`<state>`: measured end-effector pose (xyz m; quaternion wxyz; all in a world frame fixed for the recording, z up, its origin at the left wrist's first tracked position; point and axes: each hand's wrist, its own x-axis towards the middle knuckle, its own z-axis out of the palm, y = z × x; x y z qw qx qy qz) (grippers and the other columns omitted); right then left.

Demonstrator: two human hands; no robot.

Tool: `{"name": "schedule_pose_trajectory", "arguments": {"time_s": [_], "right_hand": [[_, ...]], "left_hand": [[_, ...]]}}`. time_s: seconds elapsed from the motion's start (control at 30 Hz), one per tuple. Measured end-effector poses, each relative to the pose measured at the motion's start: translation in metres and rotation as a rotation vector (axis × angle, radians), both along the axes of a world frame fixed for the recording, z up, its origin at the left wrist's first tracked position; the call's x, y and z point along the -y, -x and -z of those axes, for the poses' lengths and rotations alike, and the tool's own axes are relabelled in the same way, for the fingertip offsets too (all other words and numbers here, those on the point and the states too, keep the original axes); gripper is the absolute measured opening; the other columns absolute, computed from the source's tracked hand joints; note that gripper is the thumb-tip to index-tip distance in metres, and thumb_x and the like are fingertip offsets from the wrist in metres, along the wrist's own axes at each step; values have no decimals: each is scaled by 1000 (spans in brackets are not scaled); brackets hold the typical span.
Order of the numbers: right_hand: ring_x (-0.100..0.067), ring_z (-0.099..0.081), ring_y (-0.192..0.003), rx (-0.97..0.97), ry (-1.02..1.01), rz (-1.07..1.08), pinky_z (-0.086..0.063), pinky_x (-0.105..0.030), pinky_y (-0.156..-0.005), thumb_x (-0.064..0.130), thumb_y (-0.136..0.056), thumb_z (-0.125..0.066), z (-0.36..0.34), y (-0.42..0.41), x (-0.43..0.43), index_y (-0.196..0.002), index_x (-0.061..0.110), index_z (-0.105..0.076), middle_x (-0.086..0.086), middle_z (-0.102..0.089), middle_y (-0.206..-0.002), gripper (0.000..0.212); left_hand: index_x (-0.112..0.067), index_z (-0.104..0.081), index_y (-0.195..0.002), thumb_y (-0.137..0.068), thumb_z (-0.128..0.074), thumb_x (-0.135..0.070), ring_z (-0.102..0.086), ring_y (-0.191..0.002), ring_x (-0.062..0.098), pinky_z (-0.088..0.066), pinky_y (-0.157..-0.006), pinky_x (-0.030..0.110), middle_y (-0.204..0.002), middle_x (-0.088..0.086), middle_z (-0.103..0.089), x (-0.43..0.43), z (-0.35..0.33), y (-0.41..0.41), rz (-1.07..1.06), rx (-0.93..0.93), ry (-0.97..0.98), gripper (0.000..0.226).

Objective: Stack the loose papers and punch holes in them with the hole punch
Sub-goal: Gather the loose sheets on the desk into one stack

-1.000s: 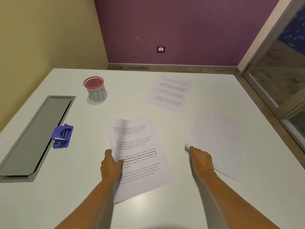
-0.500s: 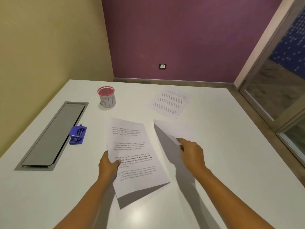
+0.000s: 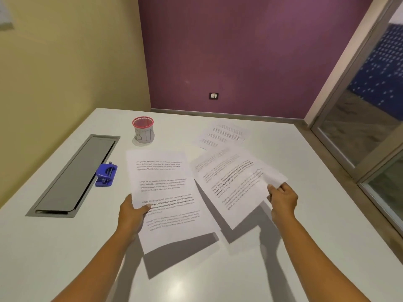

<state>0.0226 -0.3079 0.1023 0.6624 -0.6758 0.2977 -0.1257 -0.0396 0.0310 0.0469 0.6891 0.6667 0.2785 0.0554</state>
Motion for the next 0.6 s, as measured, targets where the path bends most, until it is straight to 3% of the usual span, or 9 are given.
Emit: {"name": "schedule_pose_trajectory", "arguments": {"time_s": [0.1,0.17,0.23,0.33,0.4,0.5,0.6], "right_hand": [[-17,-54,-68,-58,12,44,-53,-33,-74,-2,-85,-58,11,3,7,-80,0,-61,-1,-57,-70,6],[-14,-53,-60,-66,18,67,-50,-24,-63,-3,-85,-58,15,5,8,-64,12,-55,3,-53,-63,26],[-18,-60,-67,-72,-16,79,-52,-26,-65,-3,-86,-57,15,8,6,-71,11,-59,2,-57,-68,21],[-29,-66,-90,-30,-129,115,-55,-35,-82,-5,-86,-56,5,10,-1,-92,4,-63,-15,-68,-100,12],[-23,-64,-86,33,-186,97,-53,-30,-80,-5,-87,-54,-7,11,-7,-94,7,-61,-16,-66,-111,15],[-13,-64,-81,147,-212,-29,-52,-26,-79,-3,-90,-52,-34,11,-22,-98,9,-59,-11,-66,-109,16],[-9,-66,-85,248,-261,-182,-56,-27,-82,0,-91,-51,-57,10,-43,-98,16,-59,5,-67,-96,19]], "left_hand": [[-5,-52,-115,-82,-59,9,-60,-96,30,-48,-85,38,-109,12,-62,-2,-3,5,-4,-1,-7,37],[-4,-51,-117,-82,-58,9,-60,-96,30,-48,-86,38,-111,13,-62,-2,-3,8,-7,-8,3,38],[-2,-50,-119,-83,-57,10,-60,-97,31,-47,-86,38,-113,13,-61,-2,-1,11,-6,-20,16,39],[-2,-51,-120,-83,-55,11,-59,-96,31,-47,-86,38,-117,15,-61,-1,0,15,-14,-40,56,39],[0,-52,-120,-84,-53,12,-59,-96,31,-46,-87,38,-119,18,-60,1,1,15,-6,-52,92,38],[1,-52,-121,-85,-51,12,-58,-95,31,-47,-85,39,-121,19,-60,3,1,14,4,-91,143,37],[-3,-53,-121,-87,-50,10,-59,-89,30,-50,-72,36,-116,15,-61,9,1,11,21,-133,207,36]]}}
